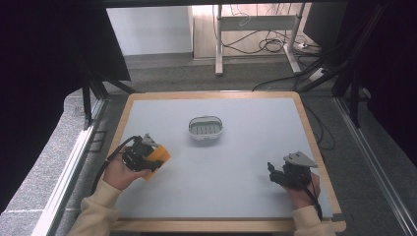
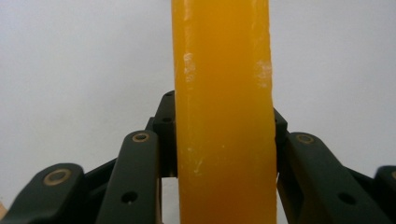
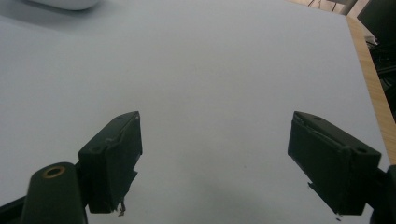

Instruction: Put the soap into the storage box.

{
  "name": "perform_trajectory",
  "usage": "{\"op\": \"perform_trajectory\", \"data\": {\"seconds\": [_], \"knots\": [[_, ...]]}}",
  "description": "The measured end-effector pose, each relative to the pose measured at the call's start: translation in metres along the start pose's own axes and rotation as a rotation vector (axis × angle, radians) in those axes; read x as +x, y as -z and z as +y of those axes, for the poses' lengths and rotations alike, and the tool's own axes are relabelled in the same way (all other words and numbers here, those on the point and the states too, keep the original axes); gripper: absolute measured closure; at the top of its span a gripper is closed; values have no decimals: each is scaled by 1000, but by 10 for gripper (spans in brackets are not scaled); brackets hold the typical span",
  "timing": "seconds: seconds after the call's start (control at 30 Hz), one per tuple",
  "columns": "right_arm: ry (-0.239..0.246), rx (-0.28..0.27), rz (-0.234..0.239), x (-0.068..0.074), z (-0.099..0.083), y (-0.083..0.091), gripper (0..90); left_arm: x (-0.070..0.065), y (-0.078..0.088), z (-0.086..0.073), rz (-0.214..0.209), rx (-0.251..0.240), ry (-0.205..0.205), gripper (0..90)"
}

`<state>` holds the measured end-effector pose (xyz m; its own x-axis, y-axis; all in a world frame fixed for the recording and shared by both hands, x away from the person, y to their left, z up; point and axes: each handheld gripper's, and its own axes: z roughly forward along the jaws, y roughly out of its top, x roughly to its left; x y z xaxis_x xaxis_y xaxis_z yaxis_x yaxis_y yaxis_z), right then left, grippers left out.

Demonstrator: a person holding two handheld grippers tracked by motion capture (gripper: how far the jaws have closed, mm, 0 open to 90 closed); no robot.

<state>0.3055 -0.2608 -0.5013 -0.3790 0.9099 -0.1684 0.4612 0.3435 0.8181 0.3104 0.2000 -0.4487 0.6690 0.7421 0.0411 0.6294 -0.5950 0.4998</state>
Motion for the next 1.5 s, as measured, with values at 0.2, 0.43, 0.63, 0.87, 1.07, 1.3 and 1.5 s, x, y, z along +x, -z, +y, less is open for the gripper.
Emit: {"op": "perform_trajectory", "data": {"seconds": [0.2, 0.43, 0.63, 0.87, 1.07, 1.3, 1.5], "knots": [[0, -2, 0, 0, -1, 1, 181, -2, 2, 5, -12, -12, -14, 615], [2, 3, 2, 0, -1, -1, 181, 0, 3, 12, -12, -27, -21, 615], [7, 7, 4, 1, -2, -1, 181, 2, 5, 17, -11, -33, -37, 616], [6, 9, 2, 1, -2, -2, 181, 0, 8, 28, -29, -45, -58, 615], [11, 12, 2, 2, -3, -3, 181, 0, 10, 39, -20, -49, -81, 615], [12, 14, 1, 2, -3, -3, 180, 1, 10, 47, -17, -52, -87, 615], [15, 17, -2, 2, -3, -3, 181, 2, 8, 53, -28, -50, -93, 616]]}}
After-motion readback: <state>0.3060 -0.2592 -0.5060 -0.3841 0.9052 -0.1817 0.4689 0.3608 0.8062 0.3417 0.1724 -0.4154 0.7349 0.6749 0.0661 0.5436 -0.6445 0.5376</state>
